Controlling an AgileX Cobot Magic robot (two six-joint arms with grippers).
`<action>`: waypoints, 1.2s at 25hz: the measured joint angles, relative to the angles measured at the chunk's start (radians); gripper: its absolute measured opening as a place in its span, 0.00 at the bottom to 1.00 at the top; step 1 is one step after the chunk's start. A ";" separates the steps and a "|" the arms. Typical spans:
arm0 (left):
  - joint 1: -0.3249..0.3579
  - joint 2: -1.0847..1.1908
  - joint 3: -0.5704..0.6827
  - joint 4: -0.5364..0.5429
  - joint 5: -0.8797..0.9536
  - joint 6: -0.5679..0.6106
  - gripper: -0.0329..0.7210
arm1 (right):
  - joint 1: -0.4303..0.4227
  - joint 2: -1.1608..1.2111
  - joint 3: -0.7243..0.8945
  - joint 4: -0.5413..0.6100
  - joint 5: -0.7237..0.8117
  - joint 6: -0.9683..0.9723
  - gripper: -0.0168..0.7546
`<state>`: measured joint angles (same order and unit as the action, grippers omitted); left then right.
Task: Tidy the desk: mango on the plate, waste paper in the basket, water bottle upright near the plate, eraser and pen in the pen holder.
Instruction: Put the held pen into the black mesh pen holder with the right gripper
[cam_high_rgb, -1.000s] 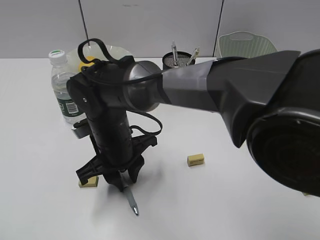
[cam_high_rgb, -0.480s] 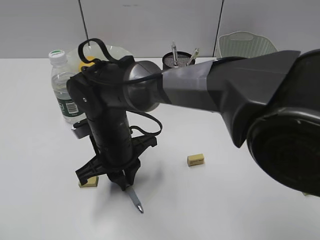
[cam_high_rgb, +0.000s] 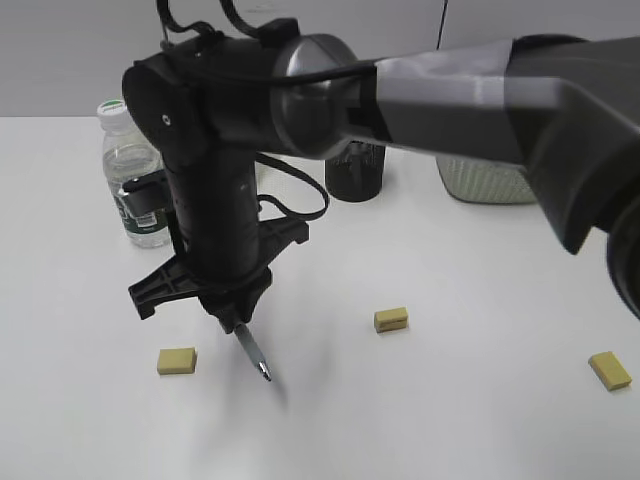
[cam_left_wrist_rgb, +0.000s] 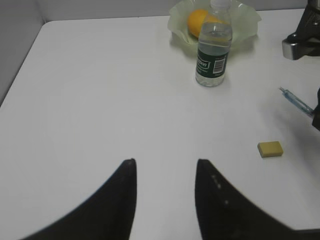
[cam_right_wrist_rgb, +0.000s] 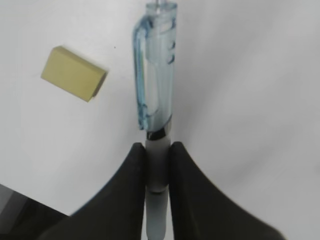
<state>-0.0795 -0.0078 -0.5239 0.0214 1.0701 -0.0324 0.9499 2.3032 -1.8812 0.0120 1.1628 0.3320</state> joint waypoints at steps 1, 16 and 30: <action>0.000 0.000 0.000 0.000 0.000 0.000 0.44 | -0.004 -0.009 0.000 0.000 0.001 -0.006 0.17; 0.000 0.000 0.000 0.000 0.000 0.000 0.44 | -0.132 -0.295 0.246 -0.079 -0.344 0.008 0.17; 0.000 0.000 0.000 0.000 -0.001 0.000 0.43 | -0.294 -0.491 0.600 -0.209 -0.971 0.015 0.17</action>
<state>-0.0795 -0.0078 -0.5239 0.0214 1.0689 -0.0324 0.6562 1.8118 -1.2809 -0.1974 0.1918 0.3474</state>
